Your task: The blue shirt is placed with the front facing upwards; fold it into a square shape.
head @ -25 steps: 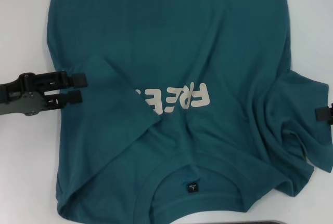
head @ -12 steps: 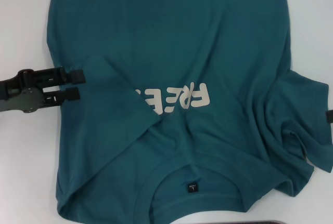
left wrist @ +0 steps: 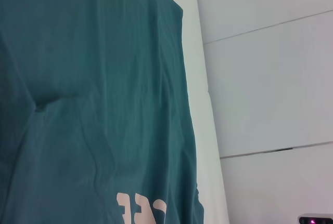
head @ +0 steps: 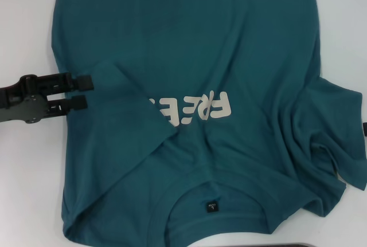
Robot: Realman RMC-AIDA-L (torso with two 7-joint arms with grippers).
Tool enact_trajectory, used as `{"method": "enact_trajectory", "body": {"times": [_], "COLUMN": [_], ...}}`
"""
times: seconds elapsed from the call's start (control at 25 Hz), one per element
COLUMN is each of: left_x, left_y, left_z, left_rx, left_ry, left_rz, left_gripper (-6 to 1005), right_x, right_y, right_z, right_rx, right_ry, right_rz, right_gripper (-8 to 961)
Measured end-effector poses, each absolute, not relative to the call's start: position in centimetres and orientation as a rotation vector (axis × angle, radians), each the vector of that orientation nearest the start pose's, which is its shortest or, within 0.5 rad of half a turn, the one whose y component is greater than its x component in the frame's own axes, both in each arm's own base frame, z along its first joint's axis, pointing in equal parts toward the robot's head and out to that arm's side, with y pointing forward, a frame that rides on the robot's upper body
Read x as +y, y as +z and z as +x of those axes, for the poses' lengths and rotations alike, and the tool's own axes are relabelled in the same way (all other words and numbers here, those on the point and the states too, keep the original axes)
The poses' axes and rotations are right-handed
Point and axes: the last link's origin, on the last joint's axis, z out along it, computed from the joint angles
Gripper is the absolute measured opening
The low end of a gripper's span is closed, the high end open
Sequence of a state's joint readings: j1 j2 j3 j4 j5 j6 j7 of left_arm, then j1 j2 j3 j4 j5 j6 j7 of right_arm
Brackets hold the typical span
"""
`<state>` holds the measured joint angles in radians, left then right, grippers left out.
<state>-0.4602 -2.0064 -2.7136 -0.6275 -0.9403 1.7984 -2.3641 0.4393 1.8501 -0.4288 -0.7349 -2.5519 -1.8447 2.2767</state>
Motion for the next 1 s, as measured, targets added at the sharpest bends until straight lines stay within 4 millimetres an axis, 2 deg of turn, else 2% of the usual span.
{"method": "enact_trajectory", "body": {"times": [1.0], "left_x": [28.4], "left_y": [3.9], "left_z": [-30.9], "left_rx": [-2.162], "left_ry": [-0.857], "left_rz": [-2.184], "left_gripper": [720], "right_x": [27.2], "right_y": [8.8], "right_z": [36.5], "right_rx": [2.069], "right_ry": [0.172], "right_rz": [-2.177], "right_gripper": [931]}}
